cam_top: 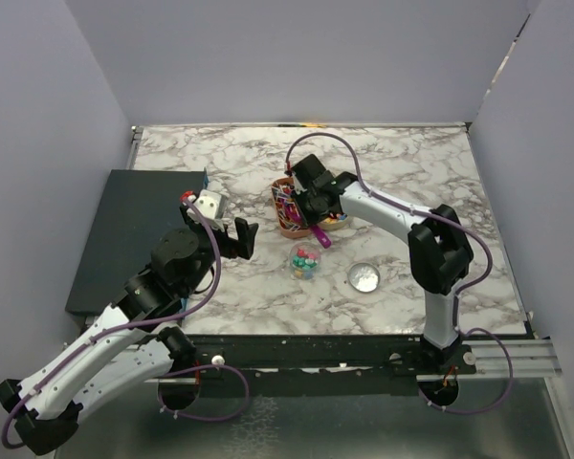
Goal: Pack the candies
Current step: Scoop the fake candies from the storage box.
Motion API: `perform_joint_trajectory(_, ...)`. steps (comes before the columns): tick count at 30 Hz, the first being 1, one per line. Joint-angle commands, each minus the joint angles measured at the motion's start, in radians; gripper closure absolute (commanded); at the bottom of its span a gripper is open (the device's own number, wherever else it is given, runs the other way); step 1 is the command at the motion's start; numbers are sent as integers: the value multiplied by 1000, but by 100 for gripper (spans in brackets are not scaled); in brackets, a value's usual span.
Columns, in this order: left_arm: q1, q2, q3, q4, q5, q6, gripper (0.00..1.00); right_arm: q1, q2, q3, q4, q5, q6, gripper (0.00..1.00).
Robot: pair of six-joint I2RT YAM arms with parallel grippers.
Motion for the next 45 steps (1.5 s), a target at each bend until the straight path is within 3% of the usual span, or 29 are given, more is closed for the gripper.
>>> perform_joint_trajectory(1, -1, 1, -14, -3, -27, 13, 12, 5, -80, -60, 115, 21, 3, 99)
perform_joint_trajectory(24, 0, -25, -27, 18, -51, 31, 13, 24, -417, -377, 296, 3, -73, 99)
perform_joint_trajectory(45, 0, -68, -42, 43, -73, 29, 13, 28, -672, -386, -237, -175, -305, 99)
